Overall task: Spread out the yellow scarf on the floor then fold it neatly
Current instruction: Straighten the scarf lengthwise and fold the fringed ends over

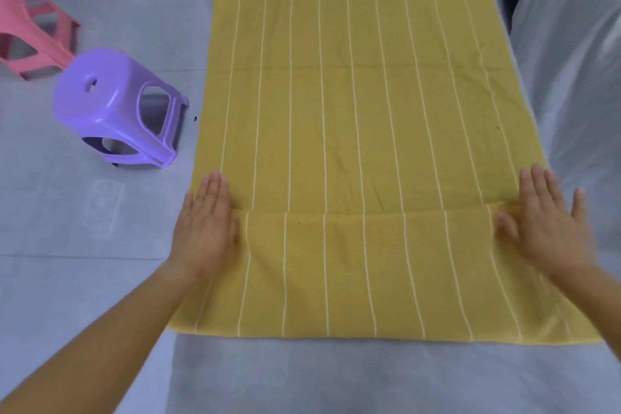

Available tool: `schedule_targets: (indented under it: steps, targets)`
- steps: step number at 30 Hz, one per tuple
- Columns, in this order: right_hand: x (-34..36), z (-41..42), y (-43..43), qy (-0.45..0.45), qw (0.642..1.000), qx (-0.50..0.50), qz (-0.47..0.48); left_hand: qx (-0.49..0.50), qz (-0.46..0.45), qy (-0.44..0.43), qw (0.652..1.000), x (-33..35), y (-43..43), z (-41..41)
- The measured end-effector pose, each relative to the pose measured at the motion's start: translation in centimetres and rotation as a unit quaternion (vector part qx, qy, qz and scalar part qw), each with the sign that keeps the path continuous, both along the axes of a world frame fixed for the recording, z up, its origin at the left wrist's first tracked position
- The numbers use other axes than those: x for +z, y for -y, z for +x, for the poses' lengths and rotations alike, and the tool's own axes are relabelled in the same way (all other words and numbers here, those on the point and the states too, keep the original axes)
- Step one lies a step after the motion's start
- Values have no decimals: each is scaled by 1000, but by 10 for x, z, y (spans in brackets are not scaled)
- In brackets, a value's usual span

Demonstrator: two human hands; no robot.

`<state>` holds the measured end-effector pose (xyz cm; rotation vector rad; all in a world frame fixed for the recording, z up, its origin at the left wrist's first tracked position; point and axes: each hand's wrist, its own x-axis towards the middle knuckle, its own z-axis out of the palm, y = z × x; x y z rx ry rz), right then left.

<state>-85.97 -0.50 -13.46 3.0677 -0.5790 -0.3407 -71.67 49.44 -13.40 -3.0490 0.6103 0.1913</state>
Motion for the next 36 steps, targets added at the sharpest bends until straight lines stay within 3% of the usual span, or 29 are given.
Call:
schedule_targets:
  steps: [2, 5, 10, 14, 27, 30, 36]
  targets:
    - [2, -13, -26, 7, 998, 46, 35, -31, -16, -16, 999, -4, 12, -29]
    - [-15, -35, -45, -53, 990, 113, 59, -29, 12, -76, 997, -19, 20, -63]
    - [-37, -47, -10, -91, 995, 21, 47, 90, 38, -117, 988, -41, -12, -64]
    - [-39, -53, 1, -83, 992, -70, 69, 177, 1, -132, 975, -39, -19, -72]
    - [-44, -122, -9, -35, 995, -69, 65, 204, 11, -109, 973, -33, -54, -129]
    - [-33, -120, -9, -34, 994, -80, 67, 179, 6, -88, 980, -24, -28, -126]
    - [-7, -127, -15, -40, 990, -115, 69, 17, -72, -159, 985, 2, 103, -115]
